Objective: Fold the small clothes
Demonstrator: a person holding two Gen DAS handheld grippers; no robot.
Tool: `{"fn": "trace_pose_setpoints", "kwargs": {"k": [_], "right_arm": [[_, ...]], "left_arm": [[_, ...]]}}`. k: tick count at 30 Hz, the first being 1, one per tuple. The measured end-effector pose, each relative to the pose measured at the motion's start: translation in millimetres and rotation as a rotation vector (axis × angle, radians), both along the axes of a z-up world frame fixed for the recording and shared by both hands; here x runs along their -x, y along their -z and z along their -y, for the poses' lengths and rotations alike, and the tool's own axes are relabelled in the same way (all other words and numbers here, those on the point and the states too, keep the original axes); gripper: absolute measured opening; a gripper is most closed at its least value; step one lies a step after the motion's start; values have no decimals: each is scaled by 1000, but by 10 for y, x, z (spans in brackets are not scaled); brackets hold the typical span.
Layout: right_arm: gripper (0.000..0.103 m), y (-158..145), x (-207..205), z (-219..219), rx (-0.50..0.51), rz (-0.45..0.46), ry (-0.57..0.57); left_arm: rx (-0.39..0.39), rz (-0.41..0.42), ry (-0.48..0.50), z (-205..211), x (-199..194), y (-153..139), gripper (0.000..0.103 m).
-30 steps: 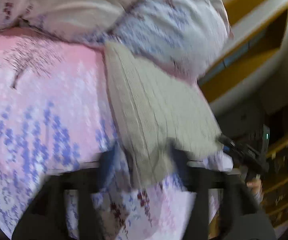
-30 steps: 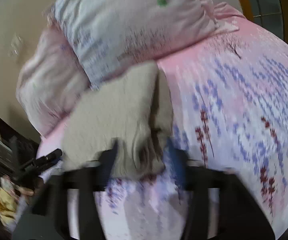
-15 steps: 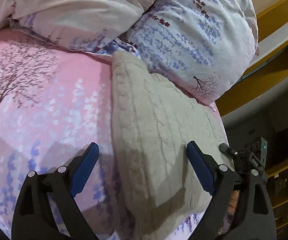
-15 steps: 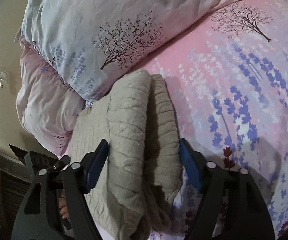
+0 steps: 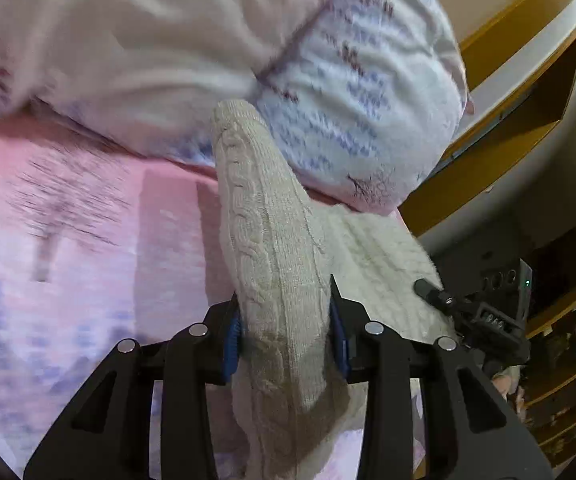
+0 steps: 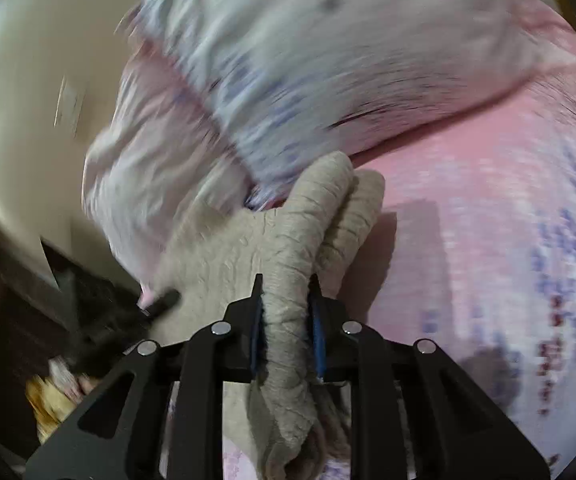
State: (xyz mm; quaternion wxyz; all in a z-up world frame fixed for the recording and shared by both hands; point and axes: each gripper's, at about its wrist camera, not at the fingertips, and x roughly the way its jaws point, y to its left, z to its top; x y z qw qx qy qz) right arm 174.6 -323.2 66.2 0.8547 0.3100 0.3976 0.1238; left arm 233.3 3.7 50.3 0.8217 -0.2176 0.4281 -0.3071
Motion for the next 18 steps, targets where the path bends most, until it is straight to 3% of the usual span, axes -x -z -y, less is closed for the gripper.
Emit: {"fn": "trace_pose_setpoints", "kwargs": {"k": [4, 6, 8, 10, 14, 18], "right_arm": [[18, 130, -131, -357, 62, -12, -61], [20, 279, -218, -447, 125, -66, -44], [26, 365, -250, -438, 94, -93, -40], [31, 342, -261, -405, 77, -114, -33], [35, 155, -223, -290, 76, -65, 28], [35, 171, -332, -230, 35, -72, 39]], "left_arm": [[-40, 0, -78, -387, 11, 52, 38], [-38, -74, -105, -506, -78, 287, 41], [-24, -114, -134, -544, -129, 479, 48], [-32, -97, -137, -556, -116, 467, 53], [-161, 55, -184, -503, 29, 132, 57], [-202, 195, -180, -356, 223, -150, 66]]}}
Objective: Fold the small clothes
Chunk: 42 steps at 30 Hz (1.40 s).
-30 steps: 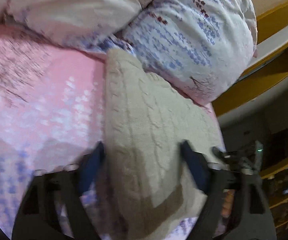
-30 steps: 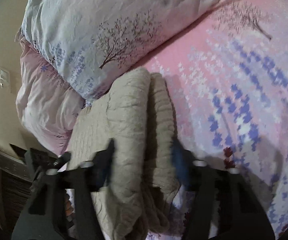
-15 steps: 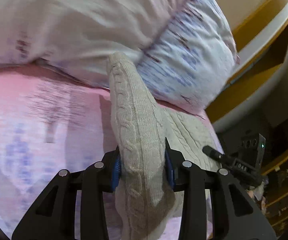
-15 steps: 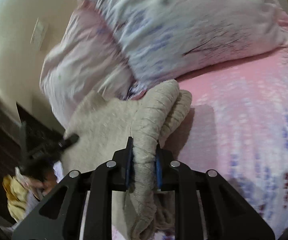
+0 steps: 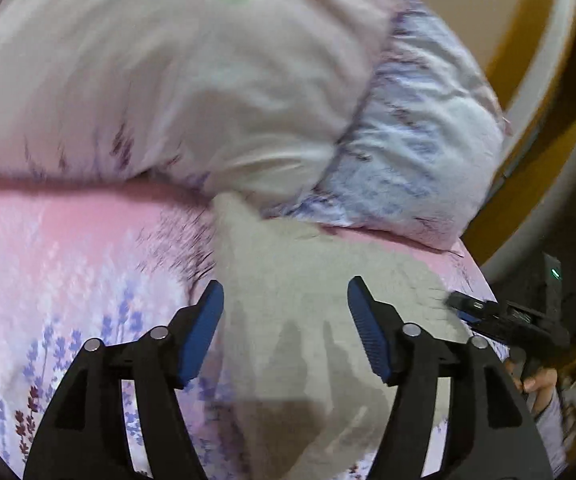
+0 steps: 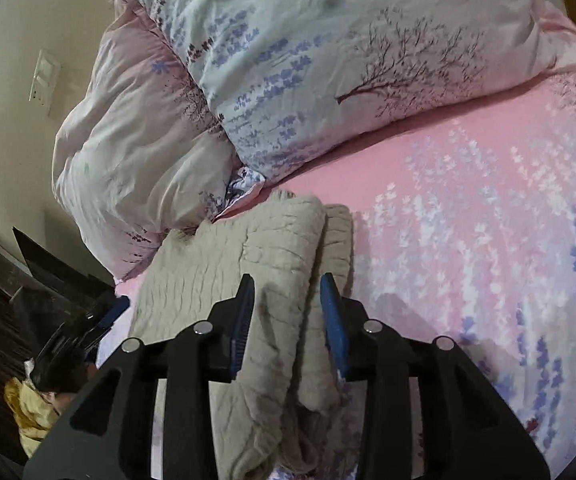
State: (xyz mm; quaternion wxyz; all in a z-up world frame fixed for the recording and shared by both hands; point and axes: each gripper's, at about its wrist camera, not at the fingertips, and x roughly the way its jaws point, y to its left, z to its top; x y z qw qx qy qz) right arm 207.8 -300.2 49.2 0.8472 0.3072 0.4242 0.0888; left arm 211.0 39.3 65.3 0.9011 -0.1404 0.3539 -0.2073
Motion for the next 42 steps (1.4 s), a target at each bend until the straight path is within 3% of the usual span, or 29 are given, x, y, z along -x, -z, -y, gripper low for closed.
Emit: {"fn": "trace_pose_setpoints", "kwargs": {"k": [3, 5, 12, 24, 26, 30, 32, 35, 42], "right_arm": [[15, 69, -77, -94, 47, -16, -23], [12, 99, -109, -108, 65, -18, -7], [11, 195, -232, -68, 92, -50, 14], [11, 264, -307, -32, 80, -61, 18], [15, 247, -285, -35, 85, -62, 16], [37, 125, -97, -5, 67, -50, 8], [38, 40, 82, 8, 52, -39, -11], [38, -35, 333, 17, 16, -20, -37], [38, -75, 693, -110, -61, -5, -121]], "left_arm": [[-55, 3, 70, 247, 27, -28, 66], [-87, -15, 80, 402, -16, 8, 66], [-239, -22, 72, 712, -102, 127, 66], [-298, -22, 73, 810, -187, 261, 66], [-280, -21, 71, 783, -176, 243, 66], [-149, -39, 74, 538, -74, 118, 66], [-114, -39, 62, 363, 43, 59, 66], [-127, -58, 35, 183, 188, 68, 68], [-32, -182, 56, -122, 512, 286, 68]]}}
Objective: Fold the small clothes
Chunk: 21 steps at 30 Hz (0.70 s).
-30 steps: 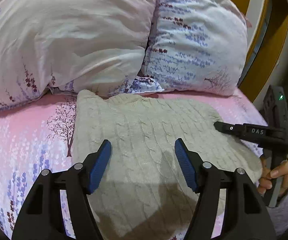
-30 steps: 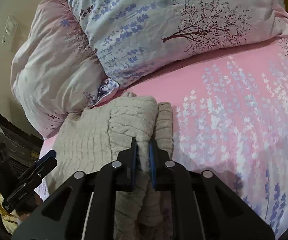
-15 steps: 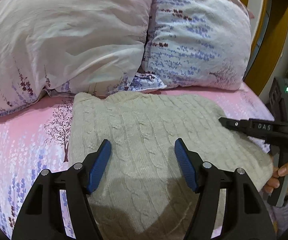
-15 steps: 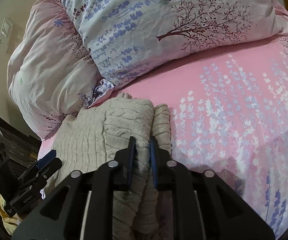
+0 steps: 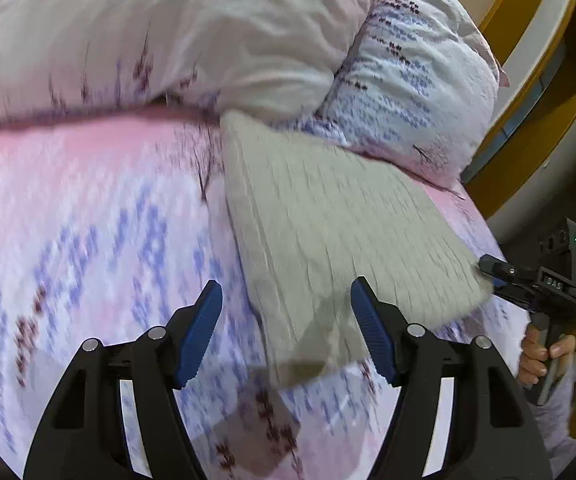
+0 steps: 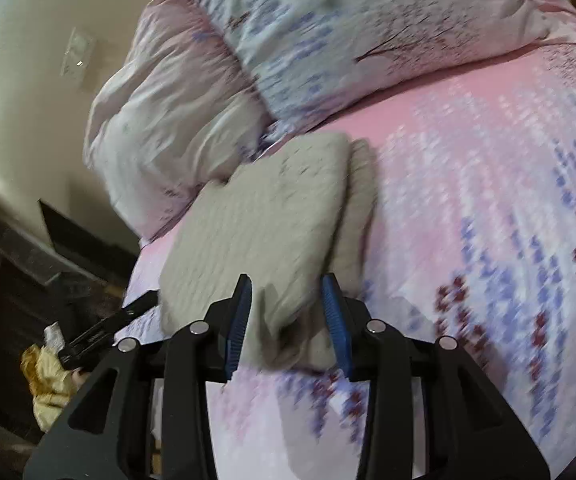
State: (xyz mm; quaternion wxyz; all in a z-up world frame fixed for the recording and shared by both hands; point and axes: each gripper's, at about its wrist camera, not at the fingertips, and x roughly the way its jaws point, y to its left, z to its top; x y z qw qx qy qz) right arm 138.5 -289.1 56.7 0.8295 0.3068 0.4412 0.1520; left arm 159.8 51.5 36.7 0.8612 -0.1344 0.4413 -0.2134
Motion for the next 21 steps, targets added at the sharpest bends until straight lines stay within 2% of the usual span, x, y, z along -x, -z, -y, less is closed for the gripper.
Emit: {"fn": "trace_pose_setpoints", "kwargs": {"k": [2, 3, 4, 5, 6, 7, 10, 12, 14, 16, 18, 20, 21], "right_arm": [[36, 26, 10, -61, 16, -11, -15], [22, 63, 8, -94, 26, -24, -21], [9, 80, 23, -103, 28, -25, -14], [9, 75, 47, -93, 15, -17, -6], [8, 57, 82, -83, 11, -3, 4], [7, 18, 125, -73, 23, 17, 19], [7, -31, 209, -92, 80, 32, 27], [7, 10, 215, -141, 129, 12, 24], [7, 120, 220, -187, 173, -31, 26], [7, 198, 258, -174, 160, -19, 37], [8, 192, 267, -182, 174, -15, 41], [16, 110, 281, -220, 223, -2, 38], [28, 60, 297, -234, 245, 8, 46]], "left_arm": [[11, -22, 13, 46, 39, 72, 68], [5, -24, 20, 76, 44, 102, 67], [3, -26, 29, 112, 63, 134, 61], [9, -29, 41, 141, 77, 164, 53], [35, -41, 64, 162, 95, 203, 38], [36, -34, 60, 162, 120, 220, 32], [64, -35, 67, 84, 135, 241, 20], [79, -45, 72, 34, 131, 267, 18], [59, -35, 78, 43, 148, 285, 18], [4, -5, 88, 90, 164, 287, 18], [-14, 12, 94, 104, 175, 277, 18], [-20, 34, 96, 109, 196, 210, 19], [-35, 57, 84, 110, 223, 137, 21]]}}
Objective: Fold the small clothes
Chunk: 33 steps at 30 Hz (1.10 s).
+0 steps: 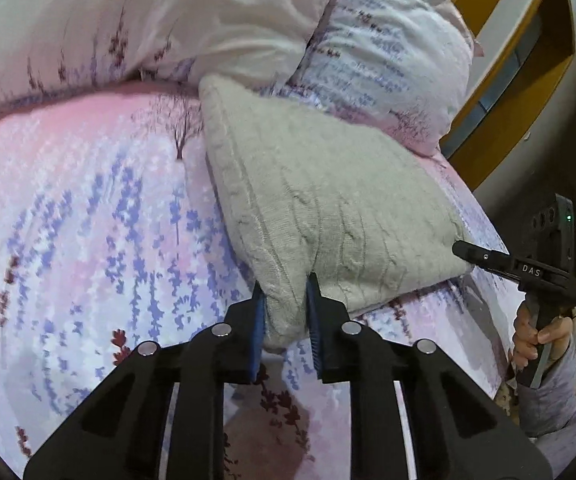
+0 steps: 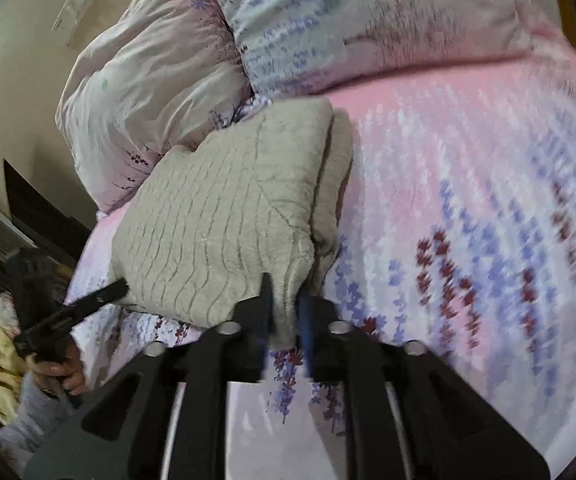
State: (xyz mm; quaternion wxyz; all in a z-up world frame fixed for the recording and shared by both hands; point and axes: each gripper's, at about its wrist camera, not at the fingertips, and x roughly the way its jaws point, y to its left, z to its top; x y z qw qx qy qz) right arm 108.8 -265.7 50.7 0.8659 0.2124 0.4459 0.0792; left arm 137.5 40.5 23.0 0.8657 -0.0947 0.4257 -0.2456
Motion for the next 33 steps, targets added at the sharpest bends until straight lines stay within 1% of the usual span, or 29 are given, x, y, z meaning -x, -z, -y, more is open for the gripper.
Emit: {"fn": "trace_pose_setpoints", "kwargs": {"k": [1, 2, 3, 4, 5, 6, 8, 10, 11, 13, 14, 15, 18, 20, 22, 23, 24, 26, 27, 28, 29, 30, 31, 33], "right_arm": [[31, -109, 17, -14, 34, 37, 15], [31, -223, 33, -29, 63, 88, 31], [31, -329, 42, -53, 91, 137, 41], [31, -388, 23, -79, 105, 161, 39], [31, -424, -10, -125, 114, 174, 25], [31, -435, -56, -183, 123, 176, 4], [30, -395, -159, -375, 187, 166, -48], [30, -342, -213, -483, 239, 159, -71], [30, -292, -261, -515, 257, 138, -80], [30, -150, -330, -531, 286, 69, -82], [30, -103, -352, -541, 297, 52, -83], [30, -77, -358, -530, 305, 59, -81], [30, -56, -390, -499, 296, 48, -69], [33, -41, -430, -536, 314, 46, -68], [34, -43, -458, -569, 328, 46, -66], [34, -68, -440, -558, 312, 41, -57], [36, -112, -384, -520, 272, 46, -43], [55, -219, -234, -437, 208, 82, -4], [76, -265, -166, -408, 211, 94, 18], [81, -322, -62, -377, 236, 112, 49], [82, -362, 32, -354, 254, 129, 68], [86, -378, 85, -339, 262, 133, 78], [94, -382, 147, -320, 277, 127, 98], [98, -361, 221, -308, 304, 104, 133]], "left_arm": [[-20, 31, -21, 1, 30, -70, 23], [-40, 72, -42, 7, 58, -147, 26], [-55, 125, -65, 34, 89, -252, 41], [-55, 163, -75, 74, 108, -330, 59], [-52, 190, -76, 131, 112, -392, 65], [-55, 209, -66, 234, 100, -440, 68], [-88, 212, -24, 487, 47, -445, 68], [-128, 193, -3, 665, -23, -385, 68], [-145, 180, 2, 728, -60, -339, 68], [-180, 172, 0, 821, -109, -254, 68], [-186, 170, -2, 827, -99, -227, 68], [-192, 167, -4, 841, -109, -208, 68], [-190, 149, -9, 859, -172, -179, 68], [-171, 134, -19, 863, -251, -176, 69], [-178, 137, -24, 859, -222, -188, 70], [-175, 139, -27, 852, -190, -216, 70], [-160, 148, -28, 815, -126, -265, 70], [-141, 174, -35, 744, -19, -344, 70], [-151, 192, -62, 652, 86, -396, 77], [-165, 204, -83, 613, 141, -423, 86], [-191, 224, -113, 534, 244, -446, 88], [-208, 232, -132, 479, 313, -449, 89], [-223, 233, -150, 430, 372, -444, 91], [-246, 215, -190, 325, 494, -402, 93]]}}
